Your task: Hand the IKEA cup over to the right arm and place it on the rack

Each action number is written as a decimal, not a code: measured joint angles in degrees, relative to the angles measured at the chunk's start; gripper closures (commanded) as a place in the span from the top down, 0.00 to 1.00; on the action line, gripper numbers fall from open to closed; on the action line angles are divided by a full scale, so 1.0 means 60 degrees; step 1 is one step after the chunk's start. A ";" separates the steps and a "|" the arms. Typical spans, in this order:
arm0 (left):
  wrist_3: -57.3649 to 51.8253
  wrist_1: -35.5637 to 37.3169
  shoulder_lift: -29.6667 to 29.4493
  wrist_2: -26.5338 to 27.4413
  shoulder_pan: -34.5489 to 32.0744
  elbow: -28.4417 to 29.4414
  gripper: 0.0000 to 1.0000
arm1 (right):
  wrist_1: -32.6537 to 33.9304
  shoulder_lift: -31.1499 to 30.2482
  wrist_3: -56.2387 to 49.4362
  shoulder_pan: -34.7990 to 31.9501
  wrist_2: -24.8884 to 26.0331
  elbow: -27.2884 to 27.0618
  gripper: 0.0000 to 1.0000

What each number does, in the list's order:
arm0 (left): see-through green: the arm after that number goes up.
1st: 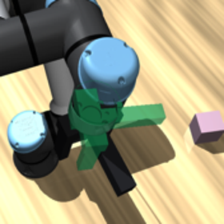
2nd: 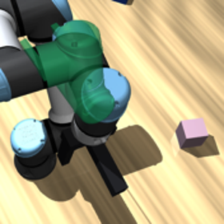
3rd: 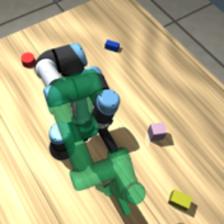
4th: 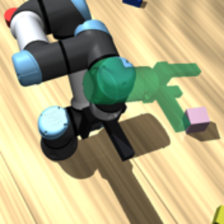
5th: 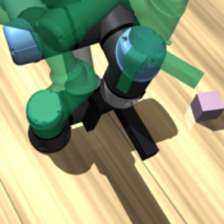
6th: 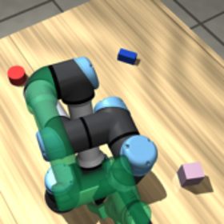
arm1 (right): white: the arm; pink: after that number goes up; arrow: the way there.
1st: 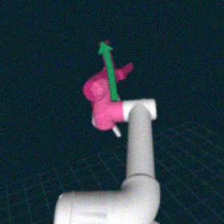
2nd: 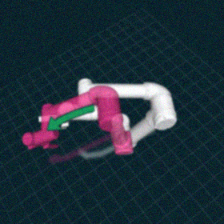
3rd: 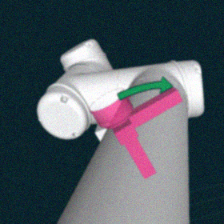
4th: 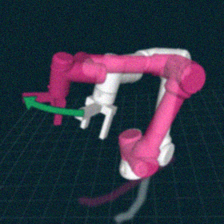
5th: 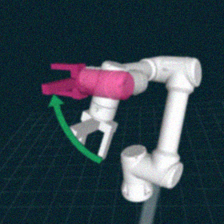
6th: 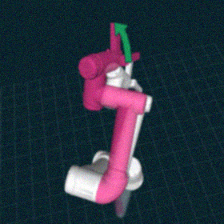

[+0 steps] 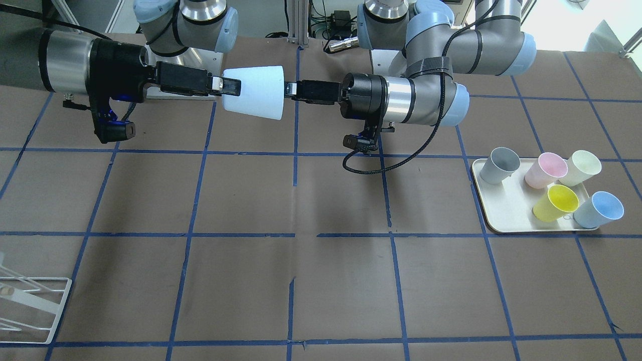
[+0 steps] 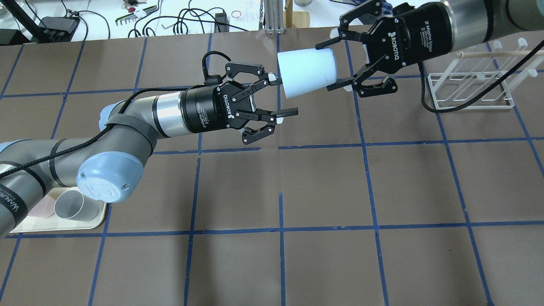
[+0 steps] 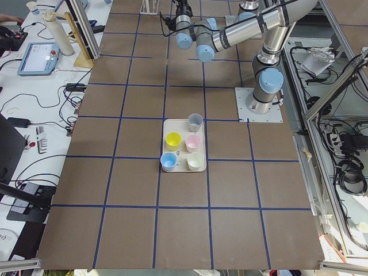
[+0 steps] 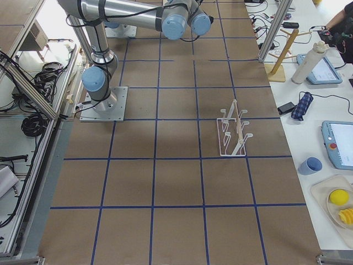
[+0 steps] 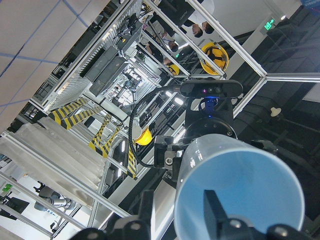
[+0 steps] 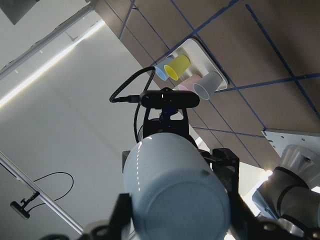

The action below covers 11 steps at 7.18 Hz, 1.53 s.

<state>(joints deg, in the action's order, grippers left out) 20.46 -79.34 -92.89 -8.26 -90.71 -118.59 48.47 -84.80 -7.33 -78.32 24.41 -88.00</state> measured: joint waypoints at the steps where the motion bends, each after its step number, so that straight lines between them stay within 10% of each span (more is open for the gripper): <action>1: 0.0179 0.0006 0.0058 0.0034 0.0051 0.0041 0.71 | 0.0111 -0.0001 -0.0009 0.0095 0.0049 0.0002 0.59; 5: 0.0676 0.0432 0.0247 0.2928 0.1292 0.0337 0.97 | 0.2174 -0.0091 0.0078 0.0571 0.1768 0.0003 0.41; 8: 0.1831 0.2693 0.0262 0.8623 0.1374 0.1389 1.00 | 0.5288 -0.0453 0.0374 0.0648 0.6475 -0.0027 0.26; 11: -0.0669 0.2696 0.0295 1.2798 0.1304 0.1879 1.00 | 0.7703 -0.0344 -0.1195 0.0677 0.9784 -0.0029 0.12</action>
<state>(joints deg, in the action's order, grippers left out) 16.45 -63.16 -91.12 68.53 -82.88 -107.31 94.69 -86.87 -14.50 -74.26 83.12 -88.17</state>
